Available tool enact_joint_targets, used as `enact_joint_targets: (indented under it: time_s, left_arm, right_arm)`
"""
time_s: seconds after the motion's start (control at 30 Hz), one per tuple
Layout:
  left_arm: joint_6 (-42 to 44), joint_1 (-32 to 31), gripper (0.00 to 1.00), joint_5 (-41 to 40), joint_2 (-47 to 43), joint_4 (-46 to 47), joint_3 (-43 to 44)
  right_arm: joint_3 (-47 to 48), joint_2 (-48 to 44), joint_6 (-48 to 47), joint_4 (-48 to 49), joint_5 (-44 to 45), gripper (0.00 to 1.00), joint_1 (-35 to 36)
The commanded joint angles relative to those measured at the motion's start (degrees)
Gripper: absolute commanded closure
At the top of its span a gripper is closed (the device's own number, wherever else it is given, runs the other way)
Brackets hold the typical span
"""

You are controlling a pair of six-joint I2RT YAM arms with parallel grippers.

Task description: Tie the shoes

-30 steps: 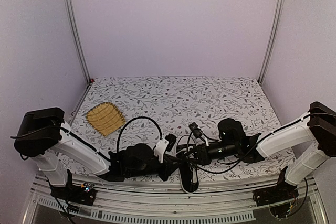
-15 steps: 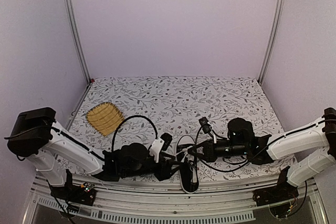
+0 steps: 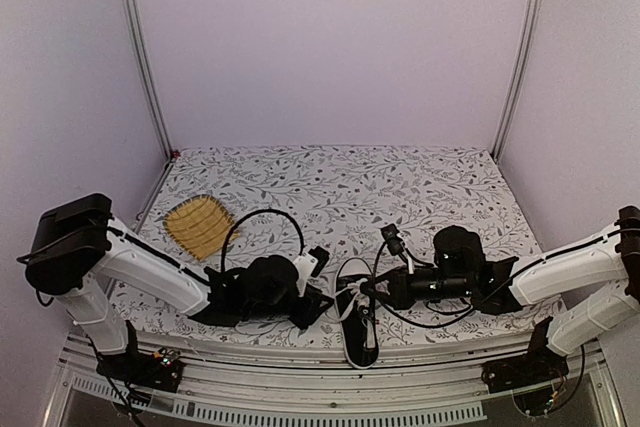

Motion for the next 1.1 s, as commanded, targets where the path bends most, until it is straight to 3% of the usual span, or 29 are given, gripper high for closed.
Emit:
enact_joint_targets:
  time_s: [0.0,0.37,0.47,0.57,0.6,0.83,1.07]
  left_arm:
    - [4.92,0.71,0.65,-1.19,2.55,-6.59,2.59]
    - [8.01,0.89,0.67,-8.63,8.16,-11.97,7.01]
    - [8.16,0.80,0.76,-12.07,9.69,-14.64,8.76]
    - [8.44,0.73,0.91,-12.80,10.30,-14.51,9.00]
    - [8.76,0.75,1.00,-12.16,10.16,-13.55,8.63]
    - [5.63,0.75,1.00,-6.72,1.67,-11.72,5.53]
    - [-1.29,0.62,1.00,10.55,-8.70,-15.15,3.41]
  right_arm:
    - [-0.07,-1.06,0.09,-0.13,0.44,0.98,0.33]
    - [0.00,-0.75,0.04,0.33,0.05,0.98,0.33]
    - [0.08,-0.61,0.12,0.40,0.00,0.98,0.33]
    - [0.18,-0.49,0.26,0.37,0.29,0.98,0.37]
    - [0.22,-0.48,0.28,0.32,0.50,0.98,0.38]
    - [1.92,0.51,0.70,-1.44,1.67,0.98,0.33]
    - [4.34,1.98,1.71,-4.34,3.82,0.98,0.27]
